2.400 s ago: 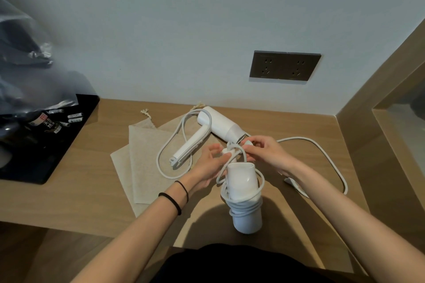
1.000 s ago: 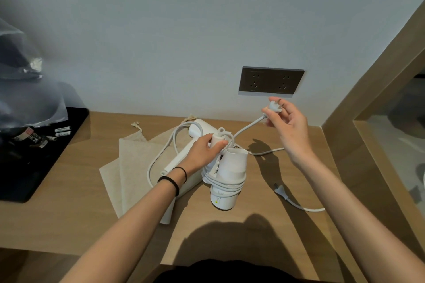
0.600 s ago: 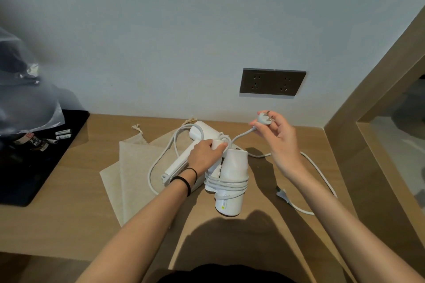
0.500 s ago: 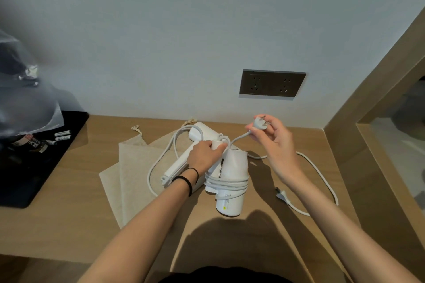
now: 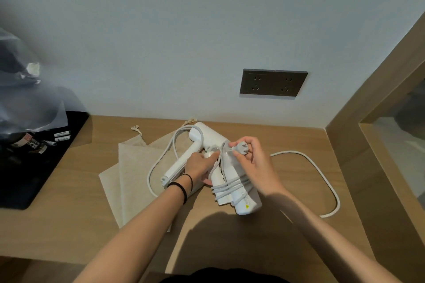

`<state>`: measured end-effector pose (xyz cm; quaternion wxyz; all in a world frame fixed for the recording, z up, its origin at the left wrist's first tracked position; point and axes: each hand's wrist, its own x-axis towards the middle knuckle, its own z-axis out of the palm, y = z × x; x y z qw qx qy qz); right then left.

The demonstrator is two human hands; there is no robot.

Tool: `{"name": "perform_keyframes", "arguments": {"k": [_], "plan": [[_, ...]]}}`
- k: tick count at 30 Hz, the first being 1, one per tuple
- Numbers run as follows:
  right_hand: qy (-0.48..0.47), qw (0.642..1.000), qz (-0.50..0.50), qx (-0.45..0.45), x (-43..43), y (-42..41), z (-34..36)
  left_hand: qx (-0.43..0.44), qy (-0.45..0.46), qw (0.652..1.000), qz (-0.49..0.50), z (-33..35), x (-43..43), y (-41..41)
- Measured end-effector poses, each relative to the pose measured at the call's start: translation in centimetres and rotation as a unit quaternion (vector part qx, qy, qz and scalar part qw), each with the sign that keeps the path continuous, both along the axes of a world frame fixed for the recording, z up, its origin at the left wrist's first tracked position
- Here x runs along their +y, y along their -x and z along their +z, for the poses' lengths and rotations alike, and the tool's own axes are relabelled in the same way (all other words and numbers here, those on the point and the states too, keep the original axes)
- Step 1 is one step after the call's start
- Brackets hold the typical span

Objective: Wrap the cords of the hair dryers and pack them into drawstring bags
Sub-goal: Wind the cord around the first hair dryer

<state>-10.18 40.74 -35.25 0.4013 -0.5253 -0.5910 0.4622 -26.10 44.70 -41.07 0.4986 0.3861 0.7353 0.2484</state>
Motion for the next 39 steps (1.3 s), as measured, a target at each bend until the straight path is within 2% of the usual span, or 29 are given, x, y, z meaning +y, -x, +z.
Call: {"name": "perform_keyframes", "arguments": {"k": [3, 7, 9, 14, 18, 22, 27, 31, 35, 39], "plan": [[0.016, 0.997, 0.032, -0.064, -0.6, 0.2, -0.7, -0.078, 0.026, 0.996, 0.03, -0.5, -0.6, -0.1], [0.01, 0.983, 0.077, -0.167, -1.0, -0.1, -1.7, -0.111, 0.041, 0.993, 0.027, -0.4, -0.8, 0.0], [0.023, 0.985, 0.045, -0.165, -1.1, -0.6, -2.3, -0.129, 0.048, 0.99, 0.025, -0.3, -0.9, 0.1], [0.038, 0.986, -0.123, -0.104, -0.3, -2.9, -3.9, -0.15, 0.055, 0.987, 0.004, -0.6, -1.0, 0.7], [0.07, 0.979, -0.163, -0.102, 0.8, -4.8, -6.3, -0.16, 0.053, 0.985, -0.023, -0.6, -0.9, 0.9], [0.145, 0.971, -0.112, -0.152, 1.1, -5.8, -7.8, -0.175, 0.045, 0.982, -0.051, -0.4, -1.0, 0.8], [0.184, 0.973, 0.032, -0.131, 0.5, -5.4, -6.4, -0.195, 0.047, 0.979, -0.048, -0.7, -1.0, 1.0], [0.199, 0.951, 0.126, -0.2, -0.5, -4.4, -6.7, -0.221, 0.043, 0.974, -0.039, -0.7, -1.3, 1.3], [0.195, 0.968, 0.096, -0.129, -1.3, -3.5, -7.2, -0.238, 0.023, 0.97, -0.047, -0.8, -1.6, 1.3], [0.121, 0.975, 0.036, -0.184, -1.4, -4.0, -6.9, -0.272, -0.012, 0.96, -0.061, -0.2, -1.5, 0.5]]}}
